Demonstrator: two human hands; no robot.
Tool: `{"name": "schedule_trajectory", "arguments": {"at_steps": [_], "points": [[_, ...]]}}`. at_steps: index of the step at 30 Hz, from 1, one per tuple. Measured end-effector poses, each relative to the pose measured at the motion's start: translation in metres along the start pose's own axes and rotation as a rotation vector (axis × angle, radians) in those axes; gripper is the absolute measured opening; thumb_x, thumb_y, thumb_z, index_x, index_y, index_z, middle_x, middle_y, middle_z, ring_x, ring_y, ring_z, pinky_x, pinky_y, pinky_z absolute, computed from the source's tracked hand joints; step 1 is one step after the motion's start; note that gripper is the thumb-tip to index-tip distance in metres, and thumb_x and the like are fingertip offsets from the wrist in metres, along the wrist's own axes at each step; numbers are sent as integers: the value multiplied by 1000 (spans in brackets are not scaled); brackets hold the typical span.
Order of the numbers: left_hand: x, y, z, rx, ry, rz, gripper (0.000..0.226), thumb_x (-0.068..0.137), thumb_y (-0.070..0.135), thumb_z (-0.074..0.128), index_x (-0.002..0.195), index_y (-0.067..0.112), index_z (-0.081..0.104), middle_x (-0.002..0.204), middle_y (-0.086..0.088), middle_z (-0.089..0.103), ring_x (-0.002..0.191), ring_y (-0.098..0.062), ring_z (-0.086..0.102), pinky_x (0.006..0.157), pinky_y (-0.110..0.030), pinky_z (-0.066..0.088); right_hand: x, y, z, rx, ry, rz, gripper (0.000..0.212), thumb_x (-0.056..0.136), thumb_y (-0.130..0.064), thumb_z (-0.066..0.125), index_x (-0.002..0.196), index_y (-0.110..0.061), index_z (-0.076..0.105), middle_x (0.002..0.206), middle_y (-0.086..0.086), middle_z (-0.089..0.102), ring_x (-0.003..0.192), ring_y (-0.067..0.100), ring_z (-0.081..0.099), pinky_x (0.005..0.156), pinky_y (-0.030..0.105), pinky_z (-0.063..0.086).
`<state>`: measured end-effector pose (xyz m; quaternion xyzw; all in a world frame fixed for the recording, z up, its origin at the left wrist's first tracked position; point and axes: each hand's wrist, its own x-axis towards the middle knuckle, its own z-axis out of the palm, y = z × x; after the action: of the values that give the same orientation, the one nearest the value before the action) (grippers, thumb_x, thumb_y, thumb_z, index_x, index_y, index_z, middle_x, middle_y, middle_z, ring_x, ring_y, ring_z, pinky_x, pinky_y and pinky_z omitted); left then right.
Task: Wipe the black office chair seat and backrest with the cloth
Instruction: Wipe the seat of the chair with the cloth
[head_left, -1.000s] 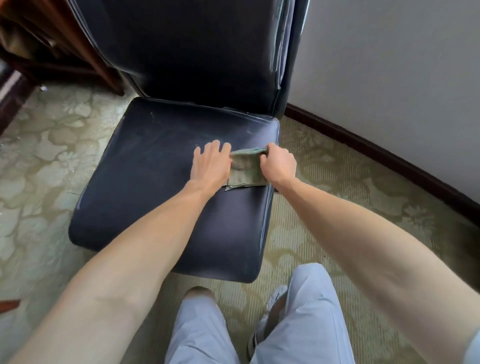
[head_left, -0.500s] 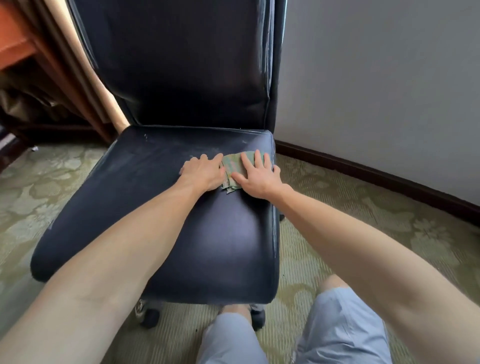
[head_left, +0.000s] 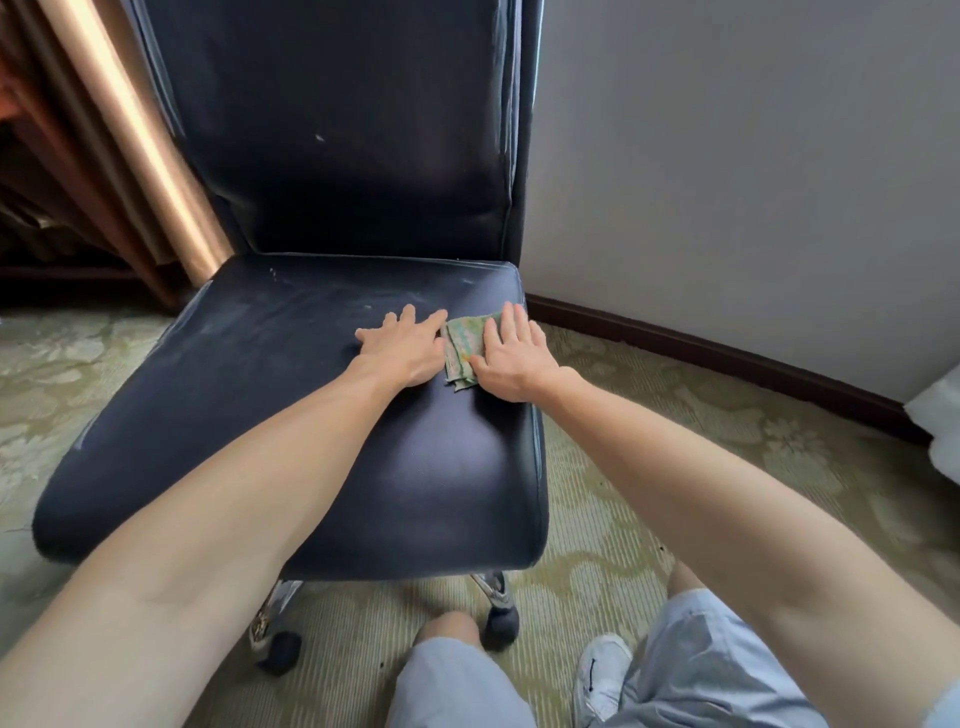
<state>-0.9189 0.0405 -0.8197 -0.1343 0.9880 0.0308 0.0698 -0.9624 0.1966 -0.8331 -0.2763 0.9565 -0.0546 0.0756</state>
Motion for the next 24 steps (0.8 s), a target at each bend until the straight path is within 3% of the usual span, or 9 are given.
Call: {"name": "schedule_trajectory", "arguments": {"at_steps": [2,6,11,17,20,24], "points": [[-1,-1,0,11,-12,7,55,99,32,27,152,38,19,160,-9,19,142,-33,24,106,-63,29,-2,-2,3,63,-5,-54,61,100,-36,23,153,-13,5,160,18,-6,148,32,-8,119,47,0],[1,-4,-2,5,-8,8,54,98,33,31,151,37,24,159,-9,21,139,-34,29,105,-60,32,4,-2,7,95,-36,-25,63,98,-53,21,154,-25,8,161,13,-5,148,29,-8,118,47,0],[-1,2,-3,-7,-9,-9,60,96,32,34,153,36,17,163,-10,10,135,-39,38,103,-51,38,12,9,2,96,-67,-26,66,99,-53,21,154,-20,6,162,7,-5,148,26,-9,120,43,-1],[-3,16,1,-27,29,23,57,96,32,33,152,34,22,160,-9,19,136,-33,34,100,-50,37,3,12,7,90,-37,-79,63,102,-45,19,154,-14,5,162,8,-3,149,25,-7,119,39,-2],[-4,12,-2,-4,20,55,61,95,36,35,154,35,19,153,-4,37,135,-29,37,97,-46,38,-7,18,7,54,-63,-138,62,102,-44,17,154,-13,4,162,8,-3,149,25,-8,119,39,-2],[-14,5,-3,31,5,65,57,97,39,34,153,36,24,159,5,27,145,-19,24,104,-47,34,-30,20,9,53,-89,-223,61,103,-43,16,154,-13,4,162,7,-5,148,23,-10,119,37,-4]]}}
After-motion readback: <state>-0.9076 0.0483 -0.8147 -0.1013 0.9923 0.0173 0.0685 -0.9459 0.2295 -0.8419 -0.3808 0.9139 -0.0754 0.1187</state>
